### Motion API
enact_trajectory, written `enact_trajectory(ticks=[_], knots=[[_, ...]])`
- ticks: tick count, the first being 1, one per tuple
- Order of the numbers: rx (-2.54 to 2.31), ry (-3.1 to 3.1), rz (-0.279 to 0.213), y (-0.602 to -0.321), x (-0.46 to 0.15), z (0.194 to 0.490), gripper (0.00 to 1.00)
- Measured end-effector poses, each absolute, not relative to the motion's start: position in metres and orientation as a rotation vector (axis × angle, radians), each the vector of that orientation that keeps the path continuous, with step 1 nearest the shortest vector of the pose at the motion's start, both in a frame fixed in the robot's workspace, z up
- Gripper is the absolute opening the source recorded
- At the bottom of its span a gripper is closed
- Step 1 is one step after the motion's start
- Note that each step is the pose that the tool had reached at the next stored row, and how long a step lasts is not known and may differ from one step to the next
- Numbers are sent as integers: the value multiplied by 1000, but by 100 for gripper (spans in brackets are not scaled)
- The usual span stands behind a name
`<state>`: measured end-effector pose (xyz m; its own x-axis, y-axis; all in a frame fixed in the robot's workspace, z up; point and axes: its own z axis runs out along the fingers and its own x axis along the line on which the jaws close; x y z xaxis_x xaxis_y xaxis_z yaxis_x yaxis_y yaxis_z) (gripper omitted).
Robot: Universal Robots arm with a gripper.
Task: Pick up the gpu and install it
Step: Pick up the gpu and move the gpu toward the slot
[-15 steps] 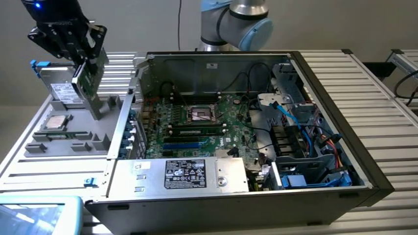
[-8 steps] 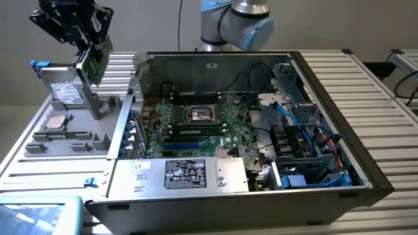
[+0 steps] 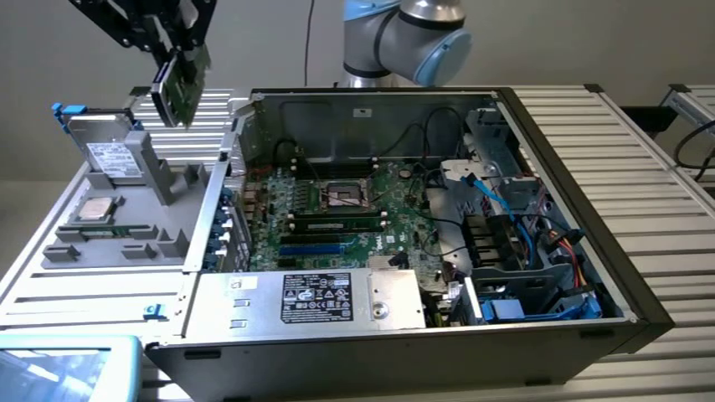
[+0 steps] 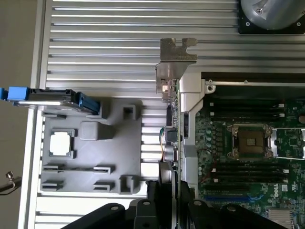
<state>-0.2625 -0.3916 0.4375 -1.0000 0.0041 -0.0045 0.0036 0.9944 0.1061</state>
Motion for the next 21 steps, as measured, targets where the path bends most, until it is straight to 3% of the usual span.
enact_trajectory(ticks=[21], knots=[[7,3147,164,-396,-167,441,28]])
